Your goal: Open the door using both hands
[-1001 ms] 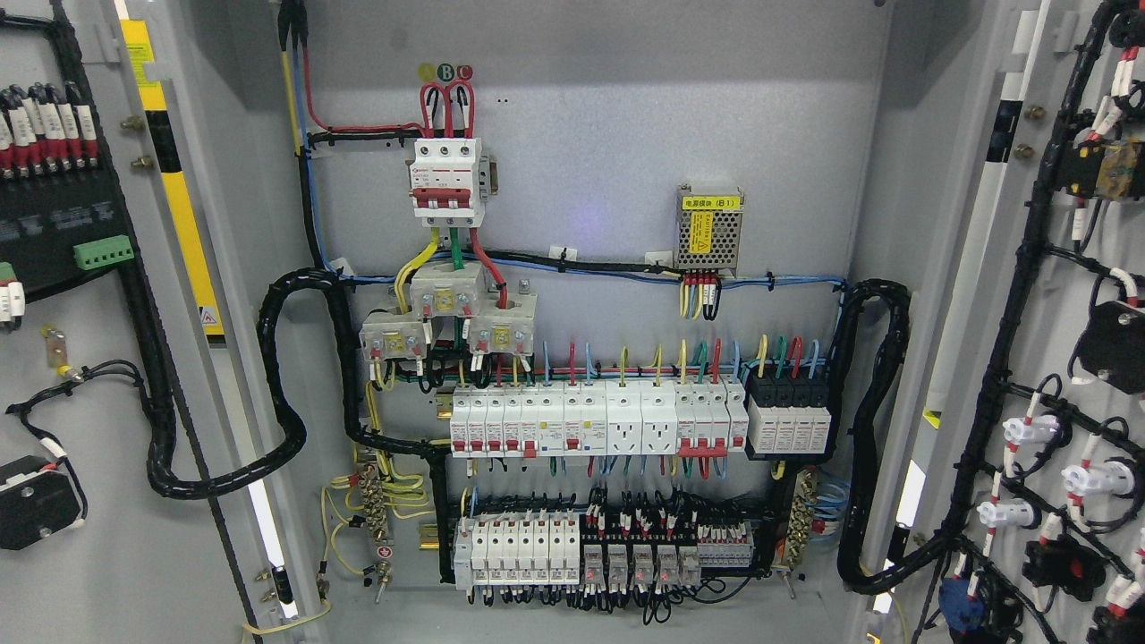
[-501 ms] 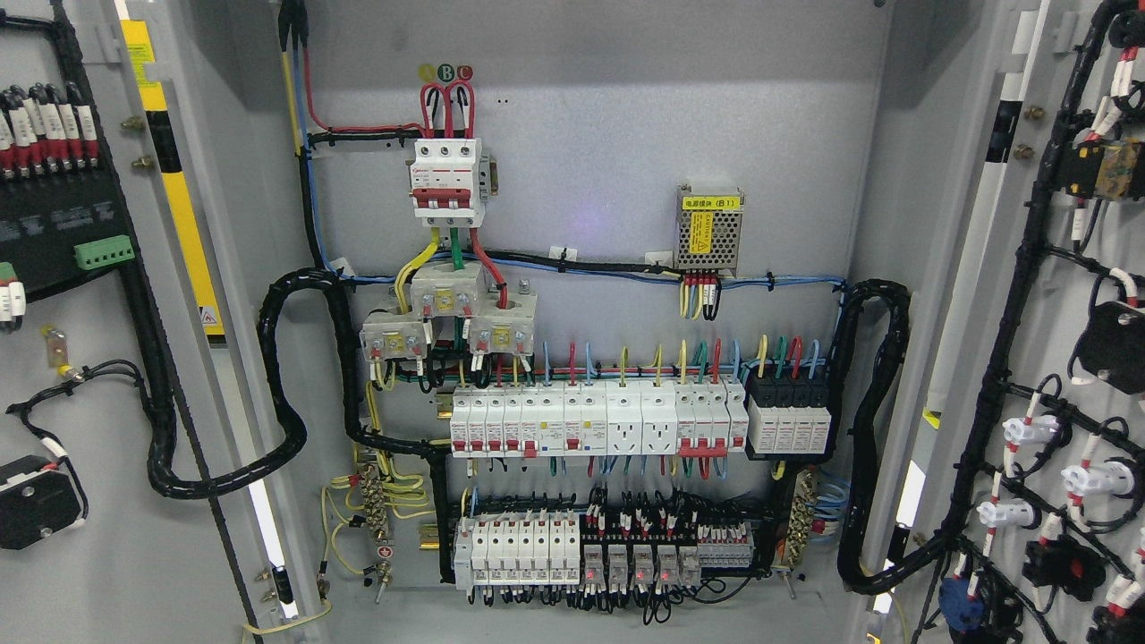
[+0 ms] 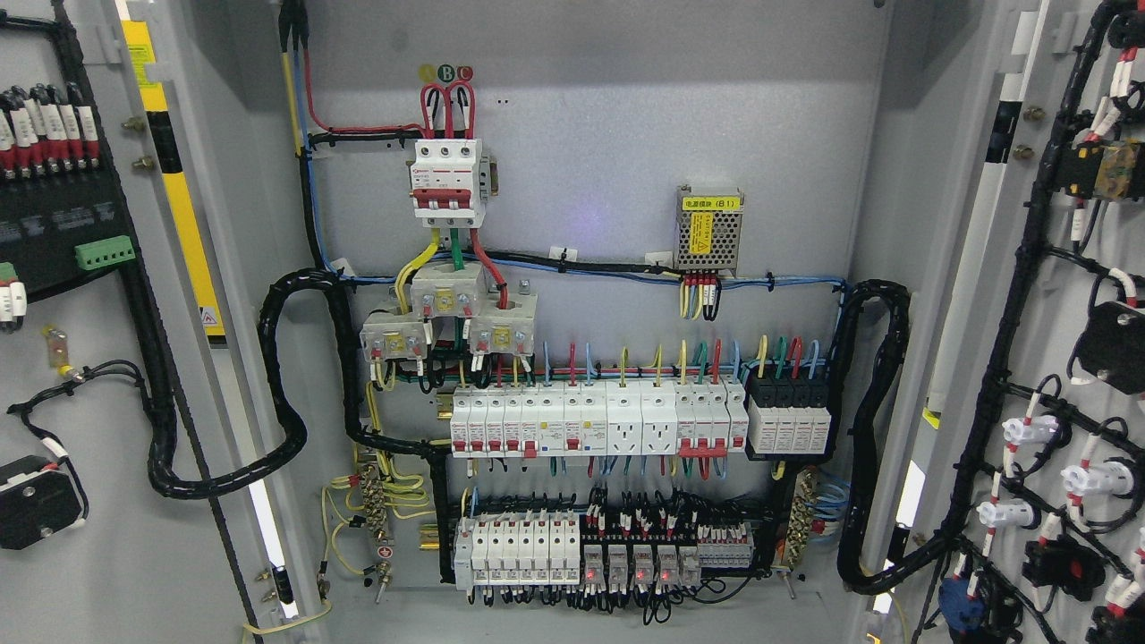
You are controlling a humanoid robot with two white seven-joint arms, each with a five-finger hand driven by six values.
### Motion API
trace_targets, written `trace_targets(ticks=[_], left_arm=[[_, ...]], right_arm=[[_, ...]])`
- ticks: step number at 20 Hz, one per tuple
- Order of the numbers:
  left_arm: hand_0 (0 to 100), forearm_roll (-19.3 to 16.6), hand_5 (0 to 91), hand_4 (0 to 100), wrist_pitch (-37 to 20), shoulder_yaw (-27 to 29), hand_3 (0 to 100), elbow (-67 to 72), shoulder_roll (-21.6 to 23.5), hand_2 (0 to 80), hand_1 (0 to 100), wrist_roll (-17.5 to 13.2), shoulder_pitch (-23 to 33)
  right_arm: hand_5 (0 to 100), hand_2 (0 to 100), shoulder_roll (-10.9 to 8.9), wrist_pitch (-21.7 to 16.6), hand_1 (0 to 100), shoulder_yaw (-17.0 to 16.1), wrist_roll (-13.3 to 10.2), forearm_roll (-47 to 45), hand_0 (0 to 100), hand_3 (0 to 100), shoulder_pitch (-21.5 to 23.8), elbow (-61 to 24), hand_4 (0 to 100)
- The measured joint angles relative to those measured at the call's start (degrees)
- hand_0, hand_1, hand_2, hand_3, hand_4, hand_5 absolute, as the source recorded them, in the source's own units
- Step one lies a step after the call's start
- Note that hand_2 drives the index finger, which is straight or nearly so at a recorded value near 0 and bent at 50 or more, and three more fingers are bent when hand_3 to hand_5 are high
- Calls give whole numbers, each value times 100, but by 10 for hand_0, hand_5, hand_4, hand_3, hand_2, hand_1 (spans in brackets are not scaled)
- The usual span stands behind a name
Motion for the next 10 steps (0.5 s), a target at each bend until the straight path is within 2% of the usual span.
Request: trace_targets(ticks=[10], left_arm=[[120, -13, 0, 0, 307, -7, 0, 408, -61, 0, 556, 59, -61]], right_arm=[[0, 40, 32, 314, 500, -7, -21, 76, 0, 0, -44, 412, 0]])
